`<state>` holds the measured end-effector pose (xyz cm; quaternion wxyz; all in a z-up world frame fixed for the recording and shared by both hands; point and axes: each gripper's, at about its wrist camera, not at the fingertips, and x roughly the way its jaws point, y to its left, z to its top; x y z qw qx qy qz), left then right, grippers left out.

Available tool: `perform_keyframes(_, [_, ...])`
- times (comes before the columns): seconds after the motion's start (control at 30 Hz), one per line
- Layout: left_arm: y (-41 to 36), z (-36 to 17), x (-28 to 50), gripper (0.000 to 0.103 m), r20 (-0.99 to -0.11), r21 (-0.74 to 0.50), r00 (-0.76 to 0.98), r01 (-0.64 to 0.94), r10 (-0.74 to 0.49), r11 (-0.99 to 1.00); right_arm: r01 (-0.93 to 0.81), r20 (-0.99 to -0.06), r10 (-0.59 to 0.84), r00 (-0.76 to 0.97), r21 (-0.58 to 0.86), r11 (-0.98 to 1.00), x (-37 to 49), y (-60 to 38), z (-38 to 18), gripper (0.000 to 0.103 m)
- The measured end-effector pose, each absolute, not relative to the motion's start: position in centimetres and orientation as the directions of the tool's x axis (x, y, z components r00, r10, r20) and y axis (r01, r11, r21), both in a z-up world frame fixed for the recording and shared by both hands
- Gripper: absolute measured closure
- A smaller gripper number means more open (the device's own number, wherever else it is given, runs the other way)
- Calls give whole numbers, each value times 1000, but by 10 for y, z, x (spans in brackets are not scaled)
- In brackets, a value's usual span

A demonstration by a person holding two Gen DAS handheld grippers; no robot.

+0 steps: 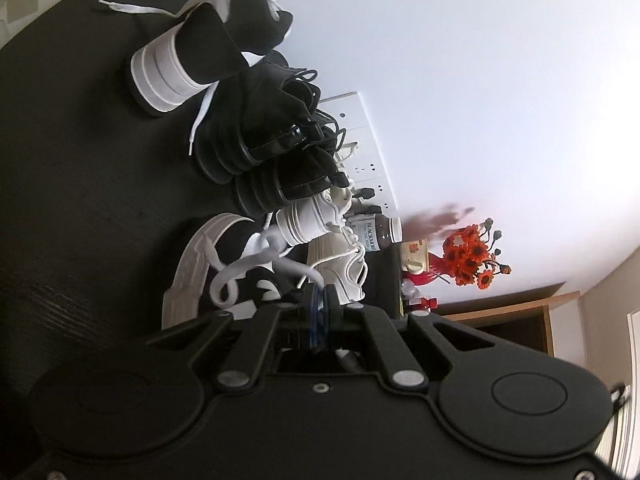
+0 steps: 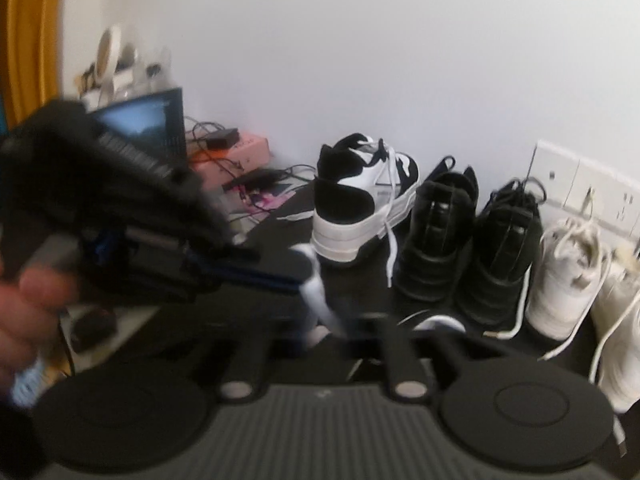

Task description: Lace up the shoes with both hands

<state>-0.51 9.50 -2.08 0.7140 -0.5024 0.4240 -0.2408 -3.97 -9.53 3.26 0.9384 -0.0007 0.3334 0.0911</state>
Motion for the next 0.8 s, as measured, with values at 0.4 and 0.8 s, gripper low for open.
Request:
perform_keyframes(0.4, [67, -27, 10, 30, -400, -916, 419, -162, -815, 366, 45, -498, 153, 854, 362, 931, -82, -159, 50, 100])
perform_keyframes(0.8, [47, -44, 18, 30, -474, -880, 392, -242, -788, 409, 362, -476, -100, 874, 500, 786, -143, -234, 43, 101])
